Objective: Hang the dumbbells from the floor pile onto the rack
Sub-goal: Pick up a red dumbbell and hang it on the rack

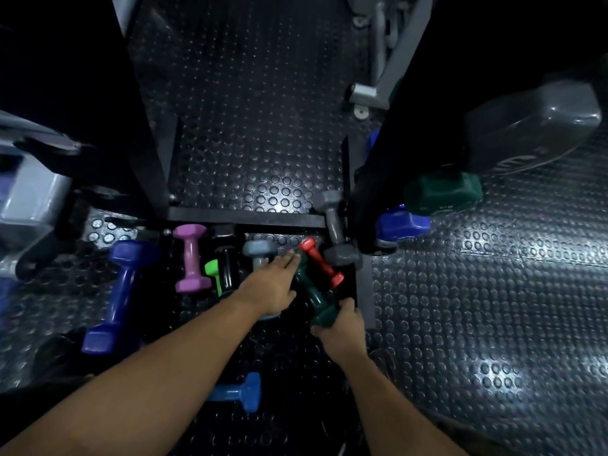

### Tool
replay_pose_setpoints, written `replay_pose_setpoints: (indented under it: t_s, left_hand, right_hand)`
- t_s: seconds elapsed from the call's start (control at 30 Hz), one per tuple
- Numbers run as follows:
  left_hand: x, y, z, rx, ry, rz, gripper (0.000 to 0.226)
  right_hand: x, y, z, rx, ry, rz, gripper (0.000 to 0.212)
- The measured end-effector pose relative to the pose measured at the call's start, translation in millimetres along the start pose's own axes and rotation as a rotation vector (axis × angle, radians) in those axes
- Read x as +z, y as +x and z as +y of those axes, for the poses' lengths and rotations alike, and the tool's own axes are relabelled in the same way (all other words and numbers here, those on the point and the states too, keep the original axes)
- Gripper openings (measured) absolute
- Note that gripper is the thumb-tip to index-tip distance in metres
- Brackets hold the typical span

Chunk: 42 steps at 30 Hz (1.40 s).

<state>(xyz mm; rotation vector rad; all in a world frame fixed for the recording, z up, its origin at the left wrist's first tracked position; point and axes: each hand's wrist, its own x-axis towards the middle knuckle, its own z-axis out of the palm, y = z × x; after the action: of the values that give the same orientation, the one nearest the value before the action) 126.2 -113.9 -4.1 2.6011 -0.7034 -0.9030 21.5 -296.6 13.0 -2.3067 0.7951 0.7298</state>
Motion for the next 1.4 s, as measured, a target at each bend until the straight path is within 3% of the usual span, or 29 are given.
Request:
replay_pose_setpoints:
  t_s: [0.33,0.5,0.83,1.0,1.07,1.4]
  left_hand:
    - [13,0,15,-0.033,0.087,-0.003,0.089]
    - [15,4,22,-0.056,0.092,0.034,0.084]
    - [16,9,21,-0.082,0.087,-0.034,0.086]
    - [14,12,24,-0.102,0.069,-0.026,0.083]
    - [13,12,26,-0.108,0.078,-0.036,0.084]
    - [11,11,25,-0.101,0.069,-0.065,0.087]
  right_hand:
    - [29,-7,16,0.060,0.125,-0.076,0.061]
    - [25,0,18,0.041,0.052,-0.135,0.073]
    - [-25,50,-19,-0.110,-0.001,0.107,0.053]
    - [-27,78,-39,0.118,0.238,0.151,0.060]
    - [-24,84,-45,0.162,0.210,0.161,0.063]
    - [-1,87,-35,0.088,0.001,0.205,0.029]
